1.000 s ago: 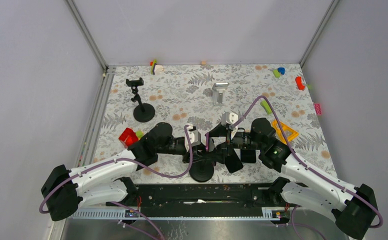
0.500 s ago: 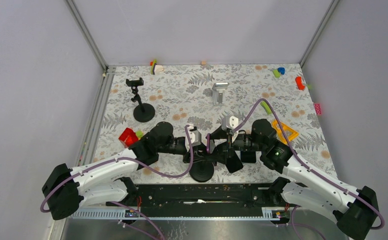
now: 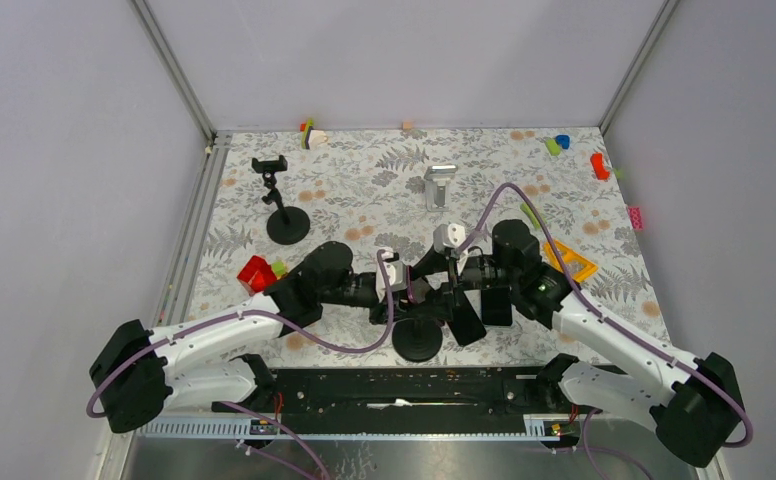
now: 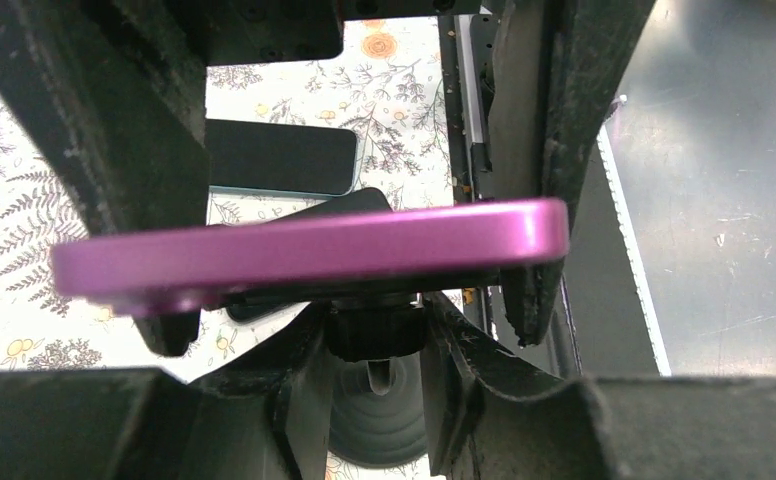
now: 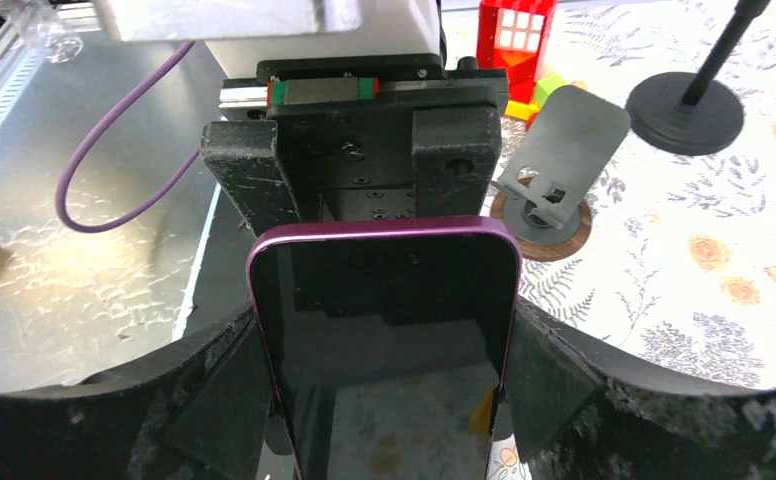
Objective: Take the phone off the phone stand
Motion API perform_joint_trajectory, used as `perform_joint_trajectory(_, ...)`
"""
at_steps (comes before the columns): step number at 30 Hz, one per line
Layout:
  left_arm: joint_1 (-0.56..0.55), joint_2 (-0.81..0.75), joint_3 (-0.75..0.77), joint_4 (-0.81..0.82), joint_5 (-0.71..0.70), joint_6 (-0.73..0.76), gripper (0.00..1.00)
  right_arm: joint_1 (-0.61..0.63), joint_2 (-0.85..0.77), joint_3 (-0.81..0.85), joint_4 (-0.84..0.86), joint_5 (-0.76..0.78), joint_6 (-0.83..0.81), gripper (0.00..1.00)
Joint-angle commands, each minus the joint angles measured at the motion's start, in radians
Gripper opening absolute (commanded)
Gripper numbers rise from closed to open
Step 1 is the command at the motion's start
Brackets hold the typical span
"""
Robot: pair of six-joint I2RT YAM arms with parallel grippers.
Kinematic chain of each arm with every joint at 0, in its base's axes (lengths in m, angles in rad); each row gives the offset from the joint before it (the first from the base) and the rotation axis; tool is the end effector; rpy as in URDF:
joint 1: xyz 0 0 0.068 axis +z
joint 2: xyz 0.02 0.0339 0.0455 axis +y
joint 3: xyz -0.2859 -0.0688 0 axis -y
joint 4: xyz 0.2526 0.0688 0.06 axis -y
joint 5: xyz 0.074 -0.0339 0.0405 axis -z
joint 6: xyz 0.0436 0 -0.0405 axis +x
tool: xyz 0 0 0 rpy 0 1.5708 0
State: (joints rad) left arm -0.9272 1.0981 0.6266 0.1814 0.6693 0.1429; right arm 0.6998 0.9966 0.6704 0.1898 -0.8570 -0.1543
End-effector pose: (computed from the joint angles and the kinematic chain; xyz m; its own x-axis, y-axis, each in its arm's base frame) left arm 0.1259 -0.2129 0.2758 -0.0297 0.2258 -0.9737 0.9985 -0.0375 -0.0392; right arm 0.1507 0.1700 0.3155 0.0501 -0.0894 -0.9947 -0.9987 0.0048 -0.0507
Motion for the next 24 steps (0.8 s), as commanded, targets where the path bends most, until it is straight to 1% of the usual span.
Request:
perform_joint_trajectory(1, -0.117, 0.021, 0.015, 0.020, 0.225, 0.019, 0.00, -0.061, 0.090, 0.069, 0.081, 0.151, -0.111, 0.00)
perform_joint_trajectory(10, -0.165, 0.015, 0.000, 0.040, 0.236, 0.017, 0.00, -0.105, 0.164, 0.083, 0.166, 0.174, -0.091, 0.00)
perform_joint_trajectory(24, -0.222, 0.042, 0.009, 0.023, 0.257, 0.041, 0.00, -0.124, 0.274, 0.137, 0.150, 0.164, -0.147, 0.00)
